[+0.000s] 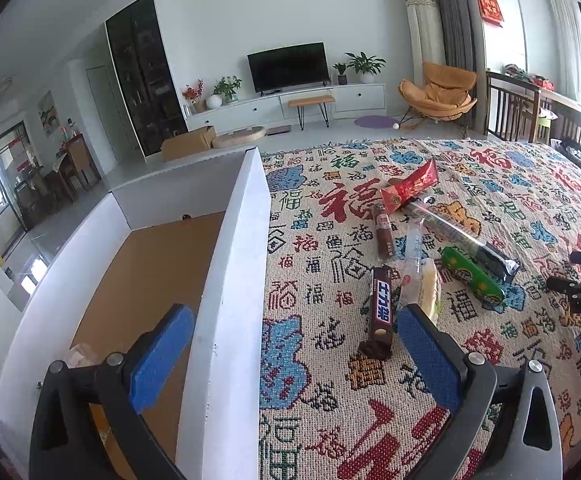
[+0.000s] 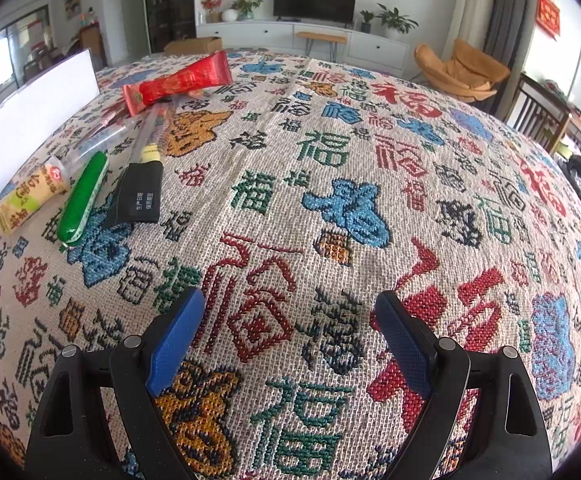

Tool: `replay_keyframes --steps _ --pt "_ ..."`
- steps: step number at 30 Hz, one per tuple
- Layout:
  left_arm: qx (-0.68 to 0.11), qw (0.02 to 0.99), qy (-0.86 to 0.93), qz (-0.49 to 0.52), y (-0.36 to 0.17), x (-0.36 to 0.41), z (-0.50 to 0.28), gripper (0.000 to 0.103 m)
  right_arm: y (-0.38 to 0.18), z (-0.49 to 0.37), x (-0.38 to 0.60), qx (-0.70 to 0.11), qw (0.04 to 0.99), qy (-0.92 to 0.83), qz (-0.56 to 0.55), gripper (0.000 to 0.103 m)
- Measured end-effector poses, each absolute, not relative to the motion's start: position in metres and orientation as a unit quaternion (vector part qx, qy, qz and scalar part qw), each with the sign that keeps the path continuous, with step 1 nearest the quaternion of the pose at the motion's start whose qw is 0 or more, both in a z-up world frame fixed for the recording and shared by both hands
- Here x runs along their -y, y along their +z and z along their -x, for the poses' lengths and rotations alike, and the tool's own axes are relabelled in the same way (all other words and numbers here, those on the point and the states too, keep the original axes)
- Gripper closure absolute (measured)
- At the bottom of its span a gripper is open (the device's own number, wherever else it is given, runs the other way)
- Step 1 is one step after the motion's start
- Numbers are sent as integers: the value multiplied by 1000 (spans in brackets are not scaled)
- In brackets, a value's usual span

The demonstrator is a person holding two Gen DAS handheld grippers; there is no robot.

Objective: Organize snacks
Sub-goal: 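Move the left gripper back over the table toward the rice cracker bar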

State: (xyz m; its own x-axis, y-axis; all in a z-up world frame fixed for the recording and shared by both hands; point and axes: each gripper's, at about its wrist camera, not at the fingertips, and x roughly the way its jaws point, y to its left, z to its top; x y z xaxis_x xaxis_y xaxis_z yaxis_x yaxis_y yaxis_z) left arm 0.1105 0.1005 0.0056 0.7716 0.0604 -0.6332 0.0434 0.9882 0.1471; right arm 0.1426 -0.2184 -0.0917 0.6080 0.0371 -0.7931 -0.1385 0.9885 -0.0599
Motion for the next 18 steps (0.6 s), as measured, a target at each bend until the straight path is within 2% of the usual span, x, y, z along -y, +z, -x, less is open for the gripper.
replay_keyframes --steps 11,18 --pt "-374 922 -31 -92 0 -92 -113 1 -92 -144 222 -444 893 55 45 13" --pt "-342 937 7 -67 25 -90 -100 1 -93 -144 223 -445 893 58 40 13"
